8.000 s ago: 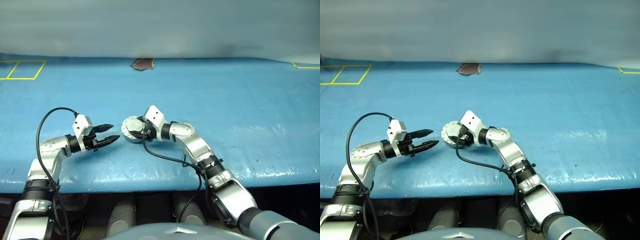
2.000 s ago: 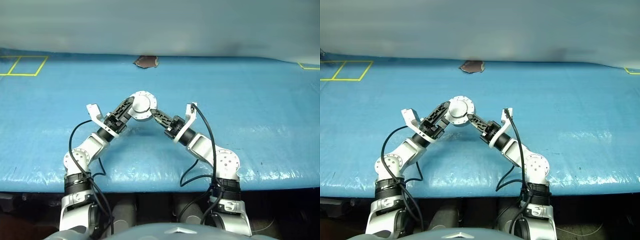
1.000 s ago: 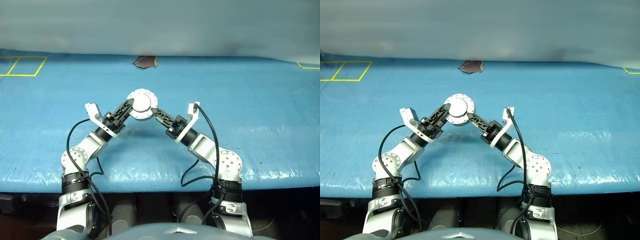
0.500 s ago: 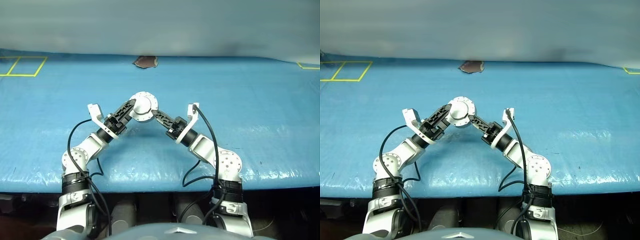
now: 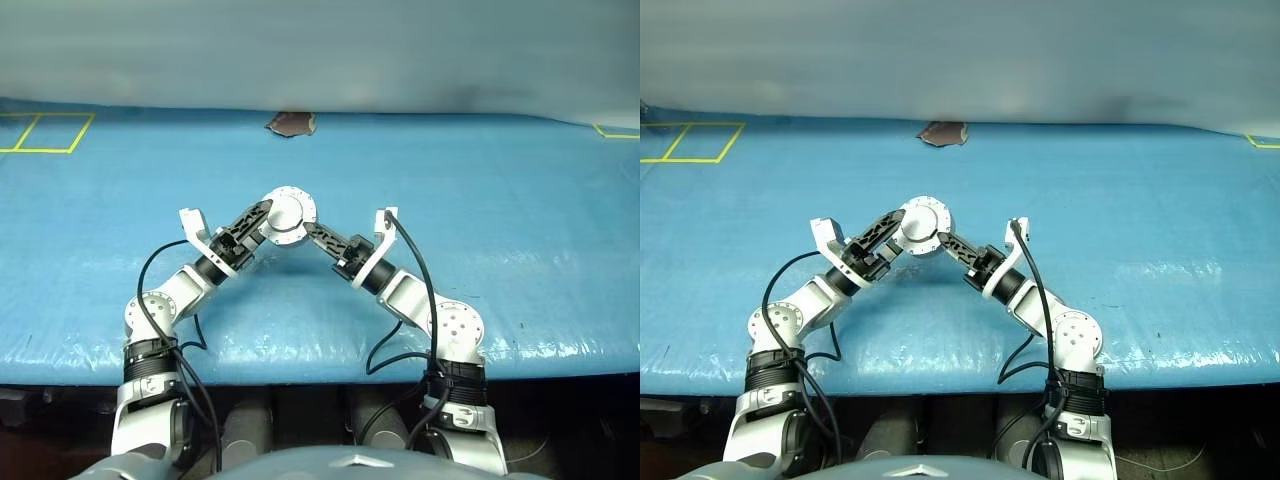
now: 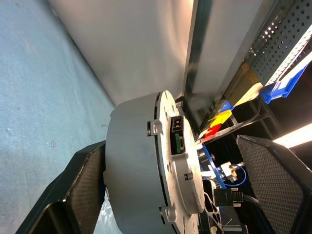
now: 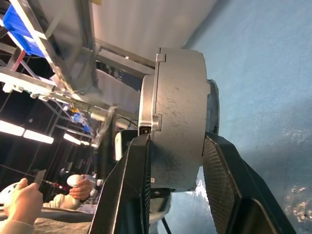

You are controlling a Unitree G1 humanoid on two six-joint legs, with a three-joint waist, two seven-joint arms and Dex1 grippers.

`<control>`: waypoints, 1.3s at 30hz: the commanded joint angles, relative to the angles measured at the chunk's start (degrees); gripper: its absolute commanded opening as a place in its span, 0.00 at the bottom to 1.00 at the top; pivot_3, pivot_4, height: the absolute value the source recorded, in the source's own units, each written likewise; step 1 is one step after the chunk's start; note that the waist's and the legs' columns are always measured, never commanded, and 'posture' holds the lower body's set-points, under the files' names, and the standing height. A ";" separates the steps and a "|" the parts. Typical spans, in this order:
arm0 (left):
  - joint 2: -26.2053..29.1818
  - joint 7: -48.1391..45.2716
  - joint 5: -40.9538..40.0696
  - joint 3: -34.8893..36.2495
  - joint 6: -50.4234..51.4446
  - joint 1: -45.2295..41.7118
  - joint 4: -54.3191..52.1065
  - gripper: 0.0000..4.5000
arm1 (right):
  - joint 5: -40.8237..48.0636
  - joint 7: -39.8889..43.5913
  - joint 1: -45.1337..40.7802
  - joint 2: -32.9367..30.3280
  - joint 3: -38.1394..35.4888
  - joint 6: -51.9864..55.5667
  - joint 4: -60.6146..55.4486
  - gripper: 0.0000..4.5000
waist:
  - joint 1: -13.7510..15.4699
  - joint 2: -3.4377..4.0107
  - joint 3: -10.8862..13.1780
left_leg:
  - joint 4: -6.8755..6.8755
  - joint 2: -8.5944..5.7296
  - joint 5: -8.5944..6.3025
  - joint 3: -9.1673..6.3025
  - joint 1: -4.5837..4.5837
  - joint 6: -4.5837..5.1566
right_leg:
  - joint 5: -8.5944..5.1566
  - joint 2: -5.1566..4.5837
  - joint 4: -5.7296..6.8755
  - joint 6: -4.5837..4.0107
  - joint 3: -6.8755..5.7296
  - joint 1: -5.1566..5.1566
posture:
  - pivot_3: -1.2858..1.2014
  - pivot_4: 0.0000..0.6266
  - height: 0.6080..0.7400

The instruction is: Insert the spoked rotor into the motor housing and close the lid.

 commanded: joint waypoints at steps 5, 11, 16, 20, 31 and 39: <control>0.14 0.27 1.14 0.22 0.68 0.02 1.98 0.99 | 4.77 3.95 -2.25 1.81 2.95 0.10 -4.63 0.26 | 0.10 -0.02 0.00 | 0.01 0.00 0.00 -0.01 0.00 0.00 | -0.01 0.00 0.00 -0.02 0.00 0.01 | 0.52 0.24 1.00; 0.06 -0.88 1.42 -0.12 -0.04 -0.23 1.47 0.99 | 4.62 3.90 -2.33 1.69 2.96 0.03 -4.44 0.26 | 0.11 -0.02 0.00 | 0.01 0.00 0.00 -0.01 0.00 0.00 | 0.00 0.00 -0.01 -0.01 0.00 0.01 | 0.52 0.24 1.00; -0.12 -3.07 2.40 -1.09 -0.76 0.37 0.09 0.86 | 4.51 3.80 -2.37 1.71 2.94 -0.06 -4.29 0.26 | 0.11 -0.02 0.00 | 0.01 0.00 0.00 -0.02 -0.01 0.00 | 0.00 0.00 0.00 -0.02 -0.01 0.01 | 0.52 0.24 1.00; -0.50 -3.44 2.23 -0.50 -0.86 0.58 0.02 0.58 | 4.41 3.61 -2.26 1.73 2.89 -0.10 -4.19 0.26 | 0.08 -0.02 0.00 | 0.02 0.00 0.00 -0.01 -0.01 0.00 | 0.00 0.00 0.00 -0.02 0.00 0.01 | 0.52 0.24 1.00; -1.19 -1.57 1.83 -0.05 -1.14 0.97 0.21 0.58 | 2.52 5.91 -2.04 0.81 3.91 -1.34 -4.25 0.26 | 0.10 -0.02 0.00 | 0.03 0.00 0.00 -0.01 0.01 0.00 | 0.01 0.00 0.00 -0.01 0.00 0.03 | 0.52 0.24 1.00; -2.30 0.99 2.13 1.75 -4.53 0.61 0.96 0.58 | -4.30 2.80 -1.88 1.21 4.89 -6.93 -4.09 0.68 | 0.09 -0.02 0.00 | 0.03 0.00 0.00 -0.01 0.02 0.00 | 0.01 0.01 0.00 -0.01 0.00 0.03 | 0.52 0.24 1.00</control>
